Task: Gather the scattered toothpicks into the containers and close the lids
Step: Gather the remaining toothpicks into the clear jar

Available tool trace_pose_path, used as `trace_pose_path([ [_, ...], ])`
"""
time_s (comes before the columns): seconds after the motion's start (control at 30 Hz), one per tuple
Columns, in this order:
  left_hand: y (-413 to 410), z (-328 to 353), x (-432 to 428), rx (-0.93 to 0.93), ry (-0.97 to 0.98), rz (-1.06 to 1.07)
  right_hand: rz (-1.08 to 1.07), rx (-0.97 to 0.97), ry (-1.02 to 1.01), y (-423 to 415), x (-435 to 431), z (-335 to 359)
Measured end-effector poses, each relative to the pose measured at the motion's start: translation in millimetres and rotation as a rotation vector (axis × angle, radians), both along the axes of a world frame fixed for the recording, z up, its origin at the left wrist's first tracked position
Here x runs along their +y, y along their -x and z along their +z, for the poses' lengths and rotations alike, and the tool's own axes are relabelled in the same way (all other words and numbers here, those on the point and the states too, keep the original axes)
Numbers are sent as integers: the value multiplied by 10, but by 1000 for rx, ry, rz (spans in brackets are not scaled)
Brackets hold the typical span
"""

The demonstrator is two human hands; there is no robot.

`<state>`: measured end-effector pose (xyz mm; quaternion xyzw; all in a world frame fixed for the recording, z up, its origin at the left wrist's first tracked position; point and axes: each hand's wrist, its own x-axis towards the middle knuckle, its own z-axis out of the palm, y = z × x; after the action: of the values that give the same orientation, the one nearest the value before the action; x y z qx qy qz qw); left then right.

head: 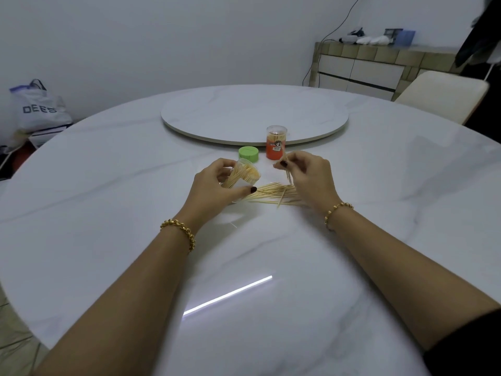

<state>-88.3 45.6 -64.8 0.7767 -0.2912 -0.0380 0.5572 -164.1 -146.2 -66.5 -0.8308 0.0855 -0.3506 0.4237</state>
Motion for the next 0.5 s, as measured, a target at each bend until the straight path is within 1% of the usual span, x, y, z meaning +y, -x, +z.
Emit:
trace_pose_path([
  [0.13,54,21,-30,-5,-3,-25,79,-112,-264,8,105,166],
  [0.23,93,32,-53,-16,-7,-43,146,-189,-392,21,208,285],
  [0.37,129,34,-84,-40,-24,-70,212,-248,-504,25,324,352],
  [0.5,147,42,-90,-58,-17,-77,255,-217,-560,19,429,285],
])
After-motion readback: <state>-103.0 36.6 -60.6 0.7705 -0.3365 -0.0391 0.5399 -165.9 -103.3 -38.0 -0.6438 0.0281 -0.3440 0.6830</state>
